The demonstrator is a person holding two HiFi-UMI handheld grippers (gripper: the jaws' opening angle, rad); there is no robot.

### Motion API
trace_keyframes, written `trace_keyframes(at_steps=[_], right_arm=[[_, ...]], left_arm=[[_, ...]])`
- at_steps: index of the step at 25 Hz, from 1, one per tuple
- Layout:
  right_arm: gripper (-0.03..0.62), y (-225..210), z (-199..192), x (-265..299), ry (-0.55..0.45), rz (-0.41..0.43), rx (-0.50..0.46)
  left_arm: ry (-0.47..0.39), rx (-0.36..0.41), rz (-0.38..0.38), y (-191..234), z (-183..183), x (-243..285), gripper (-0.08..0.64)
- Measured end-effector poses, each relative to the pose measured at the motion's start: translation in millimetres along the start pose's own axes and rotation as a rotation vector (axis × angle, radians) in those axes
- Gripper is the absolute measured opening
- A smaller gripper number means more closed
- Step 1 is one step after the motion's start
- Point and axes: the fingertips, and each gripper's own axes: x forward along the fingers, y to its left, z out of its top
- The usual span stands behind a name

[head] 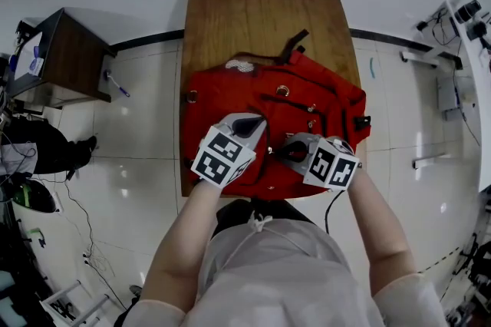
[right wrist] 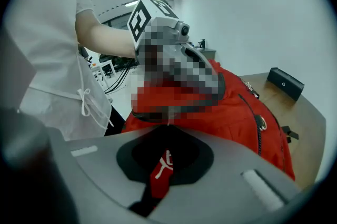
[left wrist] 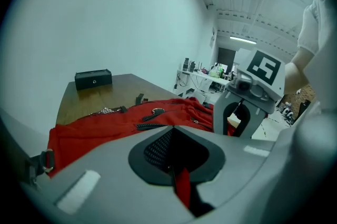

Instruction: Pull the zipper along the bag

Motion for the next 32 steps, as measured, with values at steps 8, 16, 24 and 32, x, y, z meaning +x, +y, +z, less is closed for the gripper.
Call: trace_keyframes(at_steps=[8,16,24,32], right_arm=[[0.009,33,-3,17,0.024,0.03,0.059],[0.009,81,-10,37,0.045,0.113,0.097],[0.011,105,5,60,0.043,0.125,0.139],[0.014,96,-3,67,0.071,0.024,0.23]], left_arm=[[-0.047,0.046,0.014,2,2,-1,0.008],[-0.076,0.008,-0.025,3,4,-4,0.008],[-0.14,0.005,-0.006,7,0,-13,0.008],[-0.179,0.018,0.01,10,-2,-21,0.008]])
